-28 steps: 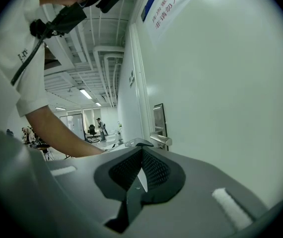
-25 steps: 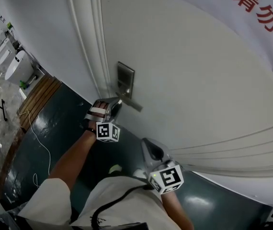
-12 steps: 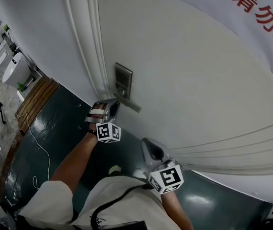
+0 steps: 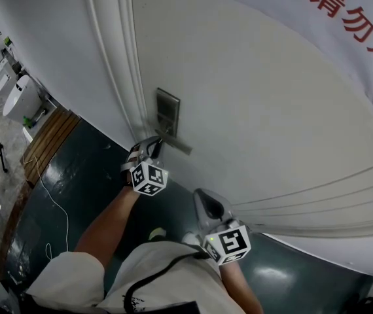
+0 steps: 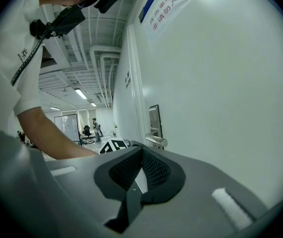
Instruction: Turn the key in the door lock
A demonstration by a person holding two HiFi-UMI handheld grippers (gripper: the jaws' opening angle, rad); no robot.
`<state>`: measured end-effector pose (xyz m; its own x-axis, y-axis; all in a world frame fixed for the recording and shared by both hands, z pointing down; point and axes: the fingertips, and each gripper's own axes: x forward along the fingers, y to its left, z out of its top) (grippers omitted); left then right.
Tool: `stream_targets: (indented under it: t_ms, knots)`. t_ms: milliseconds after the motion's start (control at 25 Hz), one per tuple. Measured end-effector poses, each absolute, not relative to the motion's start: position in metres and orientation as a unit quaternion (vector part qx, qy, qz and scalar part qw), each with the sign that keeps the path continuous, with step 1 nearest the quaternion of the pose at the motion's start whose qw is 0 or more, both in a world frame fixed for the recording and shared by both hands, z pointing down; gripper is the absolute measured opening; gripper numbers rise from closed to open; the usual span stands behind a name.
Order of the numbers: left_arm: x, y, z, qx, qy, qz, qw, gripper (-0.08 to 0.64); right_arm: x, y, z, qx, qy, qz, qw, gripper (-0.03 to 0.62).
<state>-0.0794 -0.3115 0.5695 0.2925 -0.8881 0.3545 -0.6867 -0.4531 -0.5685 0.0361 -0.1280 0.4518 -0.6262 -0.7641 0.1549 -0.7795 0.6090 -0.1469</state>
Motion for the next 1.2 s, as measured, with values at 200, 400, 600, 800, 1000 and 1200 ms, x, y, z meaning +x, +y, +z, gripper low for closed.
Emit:
stream_targets:
  t_ms: [200, 400, 600, 800, 1000, 1200]
  knots:
    - [-0.081, -0.312, 0.57, -0.802, 0.507, -0.297, 0.105, 0.028, 0.037, -0.126, 0.451, 0.433, -0.895, 0.099, 0.035, 0.008]
    - [-0.081, -0.312, 0.571, -0.815, 0.508, -0.274, 0.056, 0.028, 0.039, -0.123, 0.45, 0.436, -0.894, 0.097, 0.035, 0.009]
    - [-0.081, -0.312, 0.571, -0.824, 0.509, -0.25, 0.007, 0.028, 0.041, -0.12, 0.45, 0.439, -0.893, 0.096, 0.036, 0.009]
    - [-0.081, -0.312, 0.567, -0.831, 0.506, -0.227, -0.034, 0.028, 0.043, -0.118, 0.451, 0.442, -0.891, 0.096, 0.036, 0.009]
    - [-0.082, -0.312, 0.564, -0.835, 0.502, -0.217, -0.053, 0.028, 0.045, -0.114, 0.451, 0.445, -0.889, 0.097, 0.036, 0.008]
    - [-0.082, -0.312, 0.563, -0.836, 0.503, -0.206, -0.067, 0.028, 0.048, -0.113, 0.45, 0.448, -0.888, 0.096, 0.035, 0.009]
